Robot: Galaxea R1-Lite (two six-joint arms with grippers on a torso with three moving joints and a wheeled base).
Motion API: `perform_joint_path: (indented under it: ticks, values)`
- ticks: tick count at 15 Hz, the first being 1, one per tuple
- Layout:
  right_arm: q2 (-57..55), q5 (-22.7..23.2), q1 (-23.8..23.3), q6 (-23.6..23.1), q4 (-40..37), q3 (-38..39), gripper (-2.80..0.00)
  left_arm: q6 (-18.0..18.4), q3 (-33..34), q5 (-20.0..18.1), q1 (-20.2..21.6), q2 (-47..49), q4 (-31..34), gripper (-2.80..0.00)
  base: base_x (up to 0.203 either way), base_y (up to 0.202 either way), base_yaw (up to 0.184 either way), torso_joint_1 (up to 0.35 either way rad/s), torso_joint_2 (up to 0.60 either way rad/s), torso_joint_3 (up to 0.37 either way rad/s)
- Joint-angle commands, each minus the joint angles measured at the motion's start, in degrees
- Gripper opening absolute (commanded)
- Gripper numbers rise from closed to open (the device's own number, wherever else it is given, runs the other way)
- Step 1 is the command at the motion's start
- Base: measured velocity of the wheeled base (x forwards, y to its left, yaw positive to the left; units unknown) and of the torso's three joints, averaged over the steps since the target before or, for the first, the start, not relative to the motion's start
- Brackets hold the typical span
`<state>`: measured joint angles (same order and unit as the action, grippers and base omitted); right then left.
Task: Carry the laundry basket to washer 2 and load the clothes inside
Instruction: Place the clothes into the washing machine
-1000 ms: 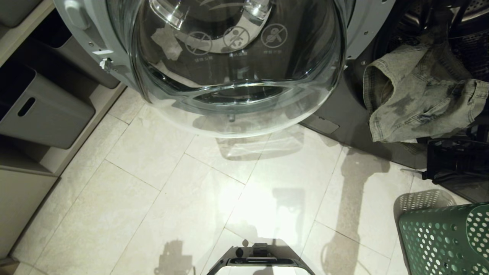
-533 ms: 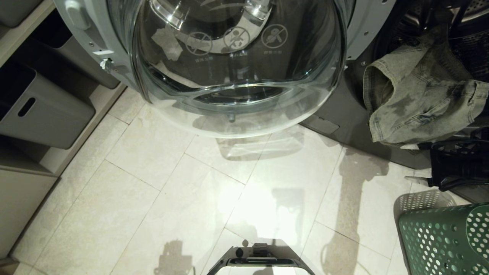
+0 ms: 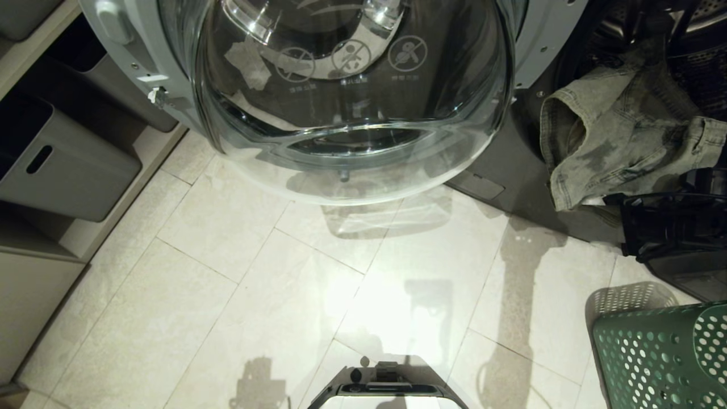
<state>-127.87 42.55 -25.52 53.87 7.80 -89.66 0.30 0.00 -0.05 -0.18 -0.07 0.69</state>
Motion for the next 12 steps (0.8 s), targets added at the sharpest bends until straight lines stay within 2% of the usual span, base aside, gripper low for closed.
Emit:
perform_joint_path:
  ticks: [1,4,8,12]
  values:
    - [0.4,0.3,0.8,-1.1,0.1,-0.2,0.0,0.0,0.1,0.0,0.0,-0.1,0.0,-2.8,0.0,0.0,0.0,0.0,0.0,0.0]
    - [1.7,0.4,1.6,-3.8,0.1,-0.5,0.0,0.0,0.1,0.0,0.0,-0.1,0.0,-2.8,0.0,0.0,0.0,0.0,0.0,0.0]
    - [3.5,0.4,1.7,-3.5,0.1,-5.4,0.0,0.0,0.1,0.0,0.0,-0.1,0.0,-2.8,0.0,0.0,0.0,0.0,0.0,0.0]
    - [4.9,0.5,1.7,-3.6,0.1,-6.4,0.0,0.0,0.1,0.0,0.0,-0.1,0.0,-2.8,0.0,0.0,0.0,0.0,0.0,0.0]
